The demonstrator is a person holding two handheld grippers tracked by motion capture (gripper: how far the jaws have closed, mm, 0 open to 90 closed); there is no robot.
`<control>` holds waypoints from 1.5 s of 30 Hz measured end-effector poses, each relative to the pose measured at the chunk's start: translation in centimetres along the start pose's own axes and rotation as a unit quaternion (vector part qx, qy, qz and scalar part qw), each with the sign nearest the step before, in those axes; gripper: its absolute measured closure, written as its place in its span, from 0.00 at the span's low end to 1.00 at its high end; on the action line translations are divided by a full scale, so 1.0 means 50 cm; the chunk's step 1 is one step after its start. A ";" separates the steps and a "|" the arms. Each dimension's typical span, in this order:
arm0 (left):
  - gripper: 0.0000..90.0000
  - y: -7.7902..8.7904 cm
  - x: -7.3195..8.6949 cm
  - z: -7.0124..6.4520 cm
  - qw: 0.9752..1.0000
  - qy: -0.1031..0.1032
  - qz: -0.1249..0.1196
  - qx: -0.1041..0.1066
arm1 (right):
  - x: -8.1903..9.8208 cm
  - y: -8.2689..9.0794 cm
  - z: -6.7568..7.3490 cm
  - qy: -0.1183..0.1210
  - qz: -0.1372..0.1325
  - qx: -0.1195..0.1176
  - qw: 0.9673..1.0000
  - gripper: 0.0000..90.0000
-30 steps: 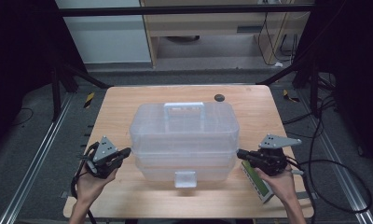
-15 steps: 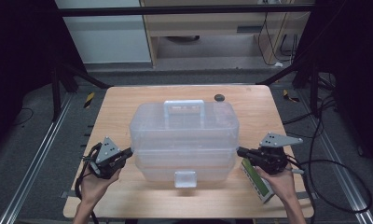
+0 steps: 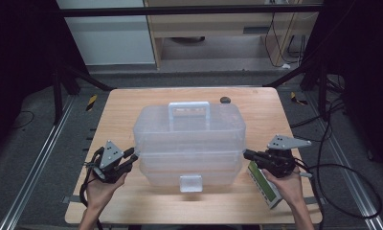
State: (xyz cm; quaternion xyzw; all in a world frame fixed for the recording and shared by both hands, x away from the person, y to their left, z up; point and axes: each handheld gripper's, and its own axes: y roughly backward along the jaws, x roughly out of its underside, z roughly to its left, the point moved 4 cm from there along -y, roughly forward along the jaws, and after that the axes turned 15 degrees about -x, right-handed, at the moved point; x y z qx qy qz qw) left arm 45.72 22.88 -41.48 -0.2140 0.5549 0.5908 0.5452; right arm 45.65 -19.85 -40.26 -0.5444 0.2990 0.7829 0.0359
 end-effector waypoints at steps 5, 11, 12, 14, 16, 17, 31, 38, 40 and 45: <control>0.71 0.000 -0.001 -0.001 1.000 0.004 -0.009 -0.012 | -0.001 0.000 0.000 0.001 0.000 0.000 1.000 1.00; 0.67 0.002 -0.006 -0.006 1.000 0.003 -0.022 -0.014 | -0.002 0.000 -0.001 0.001 -0.002 0.000 1.000 1.00; 0.67 0.002 -0.009 -0.005 0.999 -0.002 -0.032 -0.018 | -0.002 0.000 0.000 0.001 -0.001 0.001 1.000 1.00; 0.67 0.002 -0.011 -0.007 0.999 -0.002 -0.037 -0.020 | -0.004 0.000 0.000 0.003 -0.002 0.002 1.000 1.00; 0.66 0.003 -0.013 -0.007 0.999 -0.001 -0.043 -0.022 | -0.004 0.000 0.000 0.003 -0.003 0.002 1.000 1.00; 0.66 0.002 -0.013 -0.008 0.999 0.000 -0.043 -0.022 | -0.004 0.000 0.000 0.003 -0.002 0.001 1.000 1.00; 0.66 -0.002 -0.020 -0.018 0.997 -0.001 -0.065 -0.035 | -0.008 0.000 0.001 0.005 -0.007 0.000 1.000 1.00; 0.66 -0.004 -0.031 -0.021 0.996 -0.003 -0.072 -0.046 | -0.007 -0.002 0.002 0.008 -0.008 0.001 1.000 1.00; 0.67 -0.004 -0.033 -0.021 0.996 -0.003 -0.072 -0.047 | -0.008 -0.002 0.002 0.005 -0.010 -0.002 1.000 1.00; 0.69 -0.002 -0.036 -0.020 0.996 -0.008 -0.070 -0.053 | -0.007 -0.002 0.002 0.008 -0.011 0.001 1.000 1.00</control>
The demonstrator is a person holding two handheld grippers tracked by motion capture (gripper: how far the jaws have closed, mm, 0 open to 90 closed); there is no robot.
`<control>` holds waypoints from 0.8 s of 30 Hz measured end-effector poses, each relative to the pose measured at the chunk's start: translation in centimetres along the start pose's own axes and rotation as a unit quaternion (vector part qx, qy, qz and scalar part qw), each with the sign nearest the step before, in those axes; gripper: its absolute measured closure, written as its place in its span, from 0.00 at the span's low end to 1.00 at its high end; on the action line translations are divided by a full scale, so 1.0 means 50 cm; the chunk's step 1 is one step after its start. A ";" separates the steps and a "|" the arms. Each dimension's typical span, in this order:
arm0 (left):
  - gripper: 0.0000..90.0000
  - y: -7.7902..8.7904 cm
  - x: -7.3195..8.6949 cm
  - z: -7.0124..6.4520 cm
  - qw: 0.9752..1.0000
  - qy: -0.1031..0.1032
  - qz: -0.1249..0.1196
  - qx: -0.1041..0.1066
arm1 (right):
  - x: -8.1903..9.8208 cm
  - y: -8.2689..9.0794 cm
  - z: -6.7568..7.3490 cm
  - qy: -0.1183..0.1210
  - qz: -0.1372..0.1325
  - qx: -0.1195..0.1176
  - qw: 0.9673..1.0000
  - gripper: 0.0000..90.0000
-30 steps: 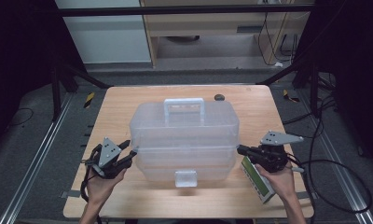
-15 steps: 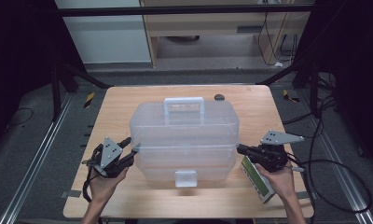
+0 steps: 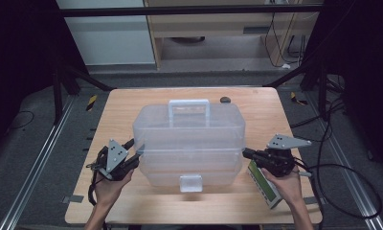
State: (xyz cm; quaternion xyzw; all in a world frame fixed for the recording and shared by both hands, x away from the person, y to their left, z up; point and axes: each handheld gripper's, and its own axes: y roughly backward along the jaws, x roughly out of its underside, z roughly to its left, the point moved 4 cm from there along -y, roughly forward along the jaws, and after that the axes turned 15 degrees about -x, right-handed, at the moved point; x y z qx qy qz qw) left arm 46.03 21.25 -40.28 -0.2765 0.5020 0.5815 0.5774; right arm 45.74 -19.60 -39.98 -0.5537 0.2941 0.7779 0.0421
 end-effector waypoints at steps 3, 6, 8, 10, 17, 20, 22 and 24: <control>0.69 0.000 -0.002 0.000 1.000 0.000 0.002 -0.001 | 0.000 0.002 0.000 0.001 -0.001 0.003 1.000 0.98; 0.69 0.000 -0.004 0.001 1.000 0.001 0.002 -0.002 | 0.003 0.004 -0.001 -0.001 0.004 0.007 1.000 0.95; 0.69 0.000 -0.006 0.001 1.000 0.002 0.003 -0.003 | 0.006 0.004 -0.003 -0.002 0.006 0.014 1.000 0.92; 0.69 -0.001 -0.008 0.002 1.000 0.003 0.004 -0.003 | 0.011 0.000 -0.007 -0.012 0.019 0.017 1.000 0.84; 0.70 -0.003 -0.015 0.005 1.000 0.011 0.006 -0.002 | 0.020 -0.016 -0.015 -0.018 0.048 0.049 0.997 0.78; 0.70 -0.003 -0.016 0.005 1.000 0.011 0.007 -0.002 | 0.023 -0.020 -0.016 -0.024 0.055 0.056 0.997 0.76; 0.70 -0.004 -0.017 0.006 1.000 0.011 0.007 -0.002 | 0.026 -0.026 -0.017 -0.027 0.065 0.052 0.996 0.74; 0.70 -0.006 -0.020 0.008 1.000 0.010 0.002 -0.003 | 0.030 -0.032 -0.019 -0.023 0.073 0.056 0.995 0.74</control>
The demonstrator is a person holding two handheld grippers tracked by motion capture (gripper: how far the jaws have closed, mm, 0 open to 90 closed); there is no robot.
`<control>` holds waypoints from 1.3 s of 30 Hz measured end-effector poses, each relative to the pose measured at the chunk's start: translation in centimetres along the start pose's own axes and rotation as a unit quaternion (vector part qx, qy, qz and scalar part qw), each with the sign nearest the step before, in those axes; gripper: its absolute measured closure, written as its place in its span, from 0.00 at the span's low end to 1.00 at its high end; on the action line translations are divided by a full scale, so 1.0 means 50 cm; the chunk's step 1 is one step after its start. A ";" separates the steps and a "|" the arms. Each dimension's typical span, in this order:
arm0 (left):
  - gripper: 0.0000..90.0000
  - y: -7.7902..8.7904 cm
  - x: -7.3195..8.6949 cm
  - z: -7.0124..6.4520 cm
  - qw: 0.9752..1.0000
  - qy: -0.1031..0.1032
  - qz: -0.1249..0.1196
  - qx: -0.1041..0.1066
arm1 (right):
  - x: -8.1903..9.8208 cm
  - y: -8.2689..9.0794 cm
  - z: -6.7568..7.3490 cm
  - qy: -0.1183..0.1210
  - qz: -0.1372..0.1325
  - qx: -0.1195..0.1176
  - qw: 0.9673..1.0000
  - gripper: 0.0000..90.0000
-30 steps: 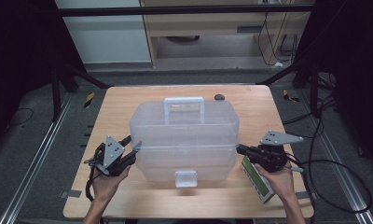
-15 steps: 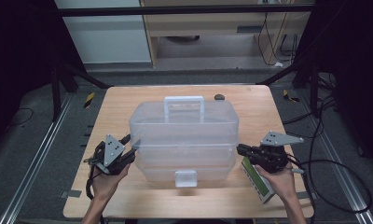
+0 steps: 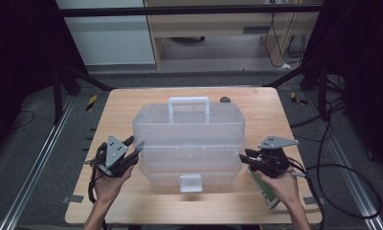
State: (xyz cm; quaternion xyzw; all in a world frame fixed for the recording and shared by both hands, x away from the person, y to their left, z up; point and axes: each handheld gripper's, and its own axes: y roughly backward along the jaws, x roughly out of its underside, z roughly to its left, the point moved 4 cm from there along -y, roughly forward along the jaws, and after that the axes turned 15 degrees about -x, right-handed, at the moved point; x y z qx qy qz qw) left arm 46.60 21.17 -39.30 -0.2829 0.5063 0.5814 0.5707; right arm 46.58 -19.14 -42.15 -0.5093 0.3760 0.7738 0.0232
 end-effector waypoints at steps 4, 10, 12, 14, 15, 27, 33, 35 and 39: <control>0.70 0.000 -0.002 0.001 1.000 0.002 0.006 0.001 | 0.007 -0.016 0.000 -0.001 0.024 0.006 1.000 0.73; 0.71 -0.003 -0.009 0.006 1.000 0.000 0.003 0.002 | 0.010 -0.026 -0.002 -0.005 0.033 0.013 0.999 0.73; 0.71 -0.005 -0.013 0.007 1.000 0.001 0.001 0.002 | 0.010 -0.027 -0.003 -0.006 0.034 0.015 0.999 0.73; 0.71 -0.007 -0.016 0.009 1.000 0.002 0.002 0.001 | 0.011 -0.028 -0.003 -0.010 0.034 0.015 0.999 0.73; 0.72 -0.007 -0.017 0.011 1.000 0.002 0.001 0.001 | 0.011 -0.029 -0.003 -0.011 0.033 0.016 0.999 0.74; 0.75 -0.023 -0.029 0.023 1.000 0.001 0.006 -0.001 | 0.011 -0.035 -0.002 -0.017 0.027 0.007 0.999 0.78; 0.76 -0.027 -0.032 0.026 1.000 0.000 0.008 -0.001 | 0.011 -0.036 0.000 -0.021 0.025 0.012 0.999 0.78; 0.76 -0.028 -0.033 0.027 1.000 0.001 0.008 0.000 | 0.011 -0.036 0.001 -0.023 0.024 0.012 0.999 0.77; 0.77 -0.032 -0.037 0.028 1.000 0.002 0.008 -0.003 | 0.012 -0.036 0.001 -0.029 0.021 0.012 0.999 0.78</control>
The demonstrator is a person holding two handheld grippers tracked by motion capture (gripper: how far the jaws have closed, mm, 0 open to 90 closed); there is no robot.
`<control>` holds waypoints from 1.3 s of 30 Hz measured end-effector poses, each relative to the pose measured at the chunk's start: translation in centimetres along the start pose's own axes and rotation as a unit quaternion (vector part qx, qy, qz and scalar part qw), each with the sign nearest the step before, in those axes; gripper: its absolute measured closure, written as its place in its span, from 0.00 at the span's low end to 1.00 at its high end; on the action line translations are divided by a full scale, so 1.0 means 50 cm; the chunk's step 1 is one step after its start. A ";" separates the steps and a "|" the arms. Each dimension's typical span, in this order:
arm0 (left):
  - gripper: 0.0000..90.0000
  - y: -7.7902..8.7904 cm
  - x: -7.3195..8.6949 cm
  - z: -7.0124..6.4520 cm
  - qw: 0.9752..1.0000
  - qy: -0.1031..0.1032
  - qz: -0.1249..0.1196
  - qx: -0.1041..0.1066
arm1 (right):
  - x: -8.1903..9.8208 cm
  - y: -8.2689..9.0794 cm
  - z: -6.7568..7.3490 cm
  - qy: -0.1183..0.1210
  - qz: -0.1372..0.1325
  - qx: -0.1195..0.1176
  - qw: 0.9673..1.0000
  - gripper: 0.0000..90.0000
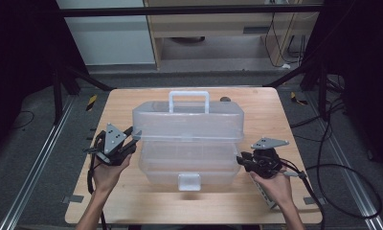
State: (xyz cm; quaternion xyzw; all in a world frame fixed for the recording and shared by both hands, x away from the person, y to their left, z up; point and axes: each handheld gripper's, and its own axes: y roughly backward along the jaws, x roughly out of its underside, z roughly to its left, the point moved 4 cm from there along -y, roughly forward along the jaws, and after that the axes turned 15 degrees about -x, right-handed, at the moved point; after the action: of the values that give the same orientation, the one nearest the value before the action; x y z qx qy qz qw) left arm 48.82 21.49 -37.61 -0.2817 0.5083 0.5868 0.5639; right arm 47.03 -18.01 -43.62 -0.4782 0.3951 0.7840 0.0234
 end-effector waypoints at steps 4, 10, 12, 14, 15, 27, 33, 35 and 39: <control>0.77 -0.002 -0.003 0.001 1.000 0.000 0.001 -0.003 | 0.000 -0.001 0.001 -0.013 -0.003 0.000 1.000 0.79; 0.77 -0.001 -0.001 -0.001 1.000 -0.002 0.000 -0.005 | 0.001 -0.006 0.003 -0.057 -0.013 0.009 0.998 0.81; 0.77 -0.001 -0.001 -0.001 1.000 -0.003 0.000 -0.005 | 0.001 -0.008 0.005 -0.066 -0.016 0.016 0.998 0.81; 0.77 -0.001 -0.001 -0.001 1.000 -0.002 -0.001 -0.005 | 0.002 -0.010 0.006 -0.075 -0.019 0.021 0.997 0.82; 0.77 -0.001 -0.001 -0.001 1.000 -0.002 -0.001 -0.005 | 0.002 -0.011 0.007 -0.081 -0.021 0.024 0.996 0.82; 0.78 0.000 0.001 -0.003 1.000 -0.004 -0.004 -0.009 | 0.000 -0.014 0.012 -0.123 -0.027 0.036 0.991 0.85; 0.78 -0.003 -0.007 0.000 1.000 -0.003 0.000 -0.011 | -0.001 -0.014 0.012 -0.128 -0.026 0.037 0.991 0.85; 0.78 -0.007 -0.013 0.003 1.000 -0.006 -0.005 -0.012 | 0.000 -0.014 0.013 -0.128 -0.025 0.037 0.991 0.85; 0.78 -0.011 -0.022 0.007 1.000 -0.003 -0.005 -0.014 | 0.000 -0.014 0.012 -0.129 -0.026 0.037 0.991 0.85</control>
State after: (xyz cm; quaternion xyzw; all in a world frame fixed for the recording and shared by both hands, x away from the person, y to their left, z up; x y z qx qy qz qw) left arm 49.64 21.30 -36.67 -0.2903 0.4970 0.5920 0.5642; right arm 46.89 -17.12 -43.89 -0.3823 0.4049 0.8230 0.1122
